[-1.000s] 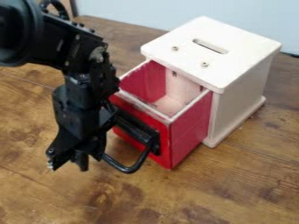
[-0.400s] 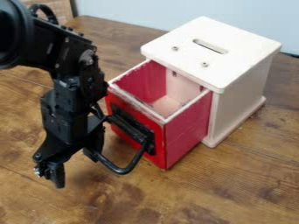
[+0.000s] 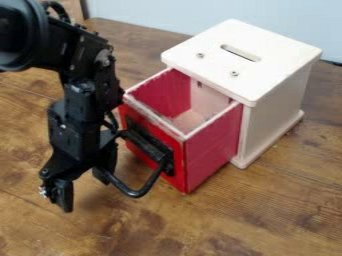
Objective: Open the drawer
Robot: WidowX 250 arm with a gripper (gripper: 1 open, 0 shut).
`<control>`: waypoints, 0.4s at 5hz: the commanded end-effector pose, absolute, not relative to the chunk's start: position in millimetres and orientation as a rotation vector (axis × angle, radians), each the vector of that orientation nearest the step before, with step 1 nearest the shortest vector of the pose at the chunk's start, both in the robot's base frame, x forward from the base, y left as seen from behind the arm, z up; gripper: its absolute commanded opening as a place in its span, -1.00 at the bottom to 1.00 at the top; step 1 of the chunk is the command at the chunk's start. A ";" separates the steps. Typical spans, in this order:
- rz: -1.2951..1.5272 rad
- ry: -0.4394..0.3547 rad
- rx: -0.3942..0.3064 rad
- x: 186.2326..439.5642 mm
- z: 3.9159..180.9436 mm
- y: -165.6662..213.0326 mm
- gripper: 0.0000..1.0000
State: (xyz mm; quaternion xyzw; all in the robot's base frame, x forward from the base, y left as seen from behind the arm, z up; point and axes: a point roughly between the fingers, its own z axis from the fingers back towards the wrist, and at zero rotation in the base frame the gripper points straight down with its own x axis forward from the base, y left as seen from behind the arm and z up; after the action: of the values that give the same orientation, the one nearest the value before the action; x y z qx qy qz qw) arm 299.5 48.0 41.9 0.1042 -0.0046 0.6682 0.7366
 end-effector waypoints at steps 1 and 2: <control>1.560 -0.005 0.221 302.6 53.3 73.2 1.00; 1.565 0.003 0.211 310.4 55.4 71.4 1.00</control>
State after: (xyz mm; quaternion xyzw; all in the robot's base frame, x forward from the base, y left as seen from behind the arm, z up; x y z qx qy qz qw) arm 303.3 45.8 41.0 0.1125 0.0221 0.6739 0.7299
